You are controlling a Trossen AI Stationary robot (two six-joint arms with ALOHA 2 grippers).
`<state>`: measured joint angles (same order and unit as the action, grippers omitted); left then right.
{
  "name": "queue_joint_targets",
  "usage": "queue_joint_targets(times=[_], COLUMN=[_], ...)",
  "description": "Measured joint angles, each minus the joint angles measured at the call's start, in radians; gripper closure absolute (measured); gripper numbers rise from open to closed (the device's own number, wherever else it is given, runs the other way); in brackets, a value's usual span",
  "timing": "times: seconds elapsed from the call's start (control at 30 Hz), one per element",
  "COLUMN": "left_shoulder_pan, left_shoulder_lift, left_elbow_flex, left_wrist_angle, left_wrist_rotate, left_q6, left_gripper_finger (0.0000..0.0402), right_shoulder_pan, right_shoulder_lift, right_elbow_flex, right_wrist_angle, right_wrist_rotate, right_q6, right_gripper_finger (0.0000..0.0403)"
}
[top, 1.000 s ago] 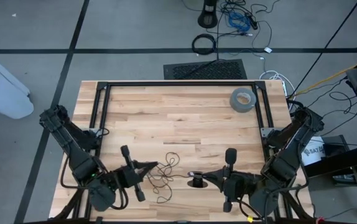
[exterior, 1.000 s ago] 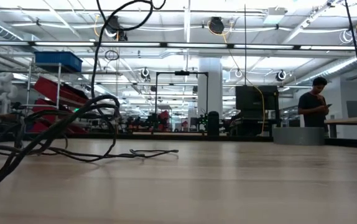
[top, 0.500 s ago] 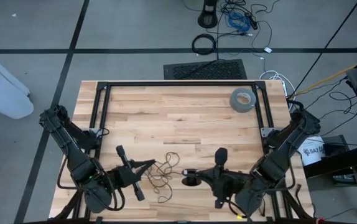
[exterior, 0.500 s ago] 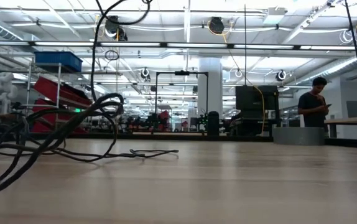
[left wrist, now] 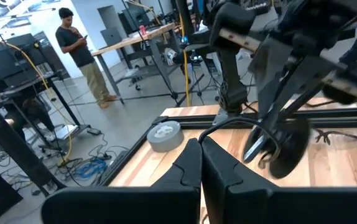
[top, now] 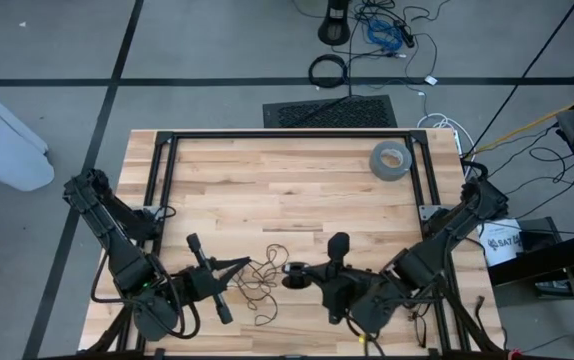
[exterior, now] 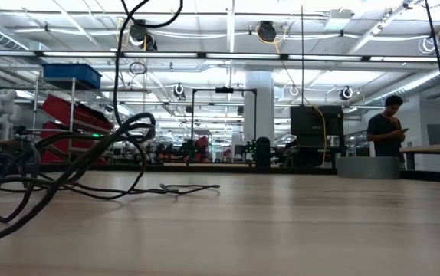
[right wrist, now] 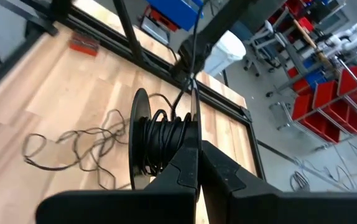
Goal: Coil cords
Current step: Coil the black wire onto the spool
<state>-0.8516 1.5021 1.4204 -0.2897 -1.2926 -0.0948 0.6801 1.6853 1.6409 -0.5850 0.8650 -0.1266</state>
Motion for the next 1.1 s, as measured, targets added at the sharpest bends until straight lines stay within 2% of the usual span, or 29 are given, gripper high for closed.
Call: queue_joint_targets(times=[0.2,0.43,0.67,0.87,0.97,1.1], left_shoulder_pan=[0.000,0.000,0.000,0.014,0.030,0.064], left_shoulder_lift=[0.000,0.001,0.001,0.010,0.034,0.072], left_elbow_flex=[0.000,0.000,0.000,0.000,0.000,0.000], left_wrist_angle=[0.013,0.023,0.037,0.069,0.138,0.263], left_wrist_rotate=[0.004,0.016,0.026,0.082,0.102,0.210], left_q6=[0.003,-0.001,-0.001,0.008,0.060,0.142], left_gripper_finger=[0.0400,0.0400,0.0400,0.0400,0.0400,0.0400], right_shoulder_pan=[-0.046,-0.072,-0.070,-0.070,-0.070,-0.070], right_shoulder_lift=[0.033,0.062,0.062,0.062,0.065,0.065], right_elbow_flex=[0.000,0.000,0.000,0.000,0.000,0.000], right_wrist_angle=[0.006,0.012,0.013,0.013,0.014,0.020], right_wrist_rotate=[0.011,0.214,0.360,0.426,0.450,0.450], right_q6=[-0.013,-0.008,0.018,0.055,0.063,0.082], right_gripper_finger=[0.0403,0.0403,0.0403,0.0403,0.0403,0.0403])
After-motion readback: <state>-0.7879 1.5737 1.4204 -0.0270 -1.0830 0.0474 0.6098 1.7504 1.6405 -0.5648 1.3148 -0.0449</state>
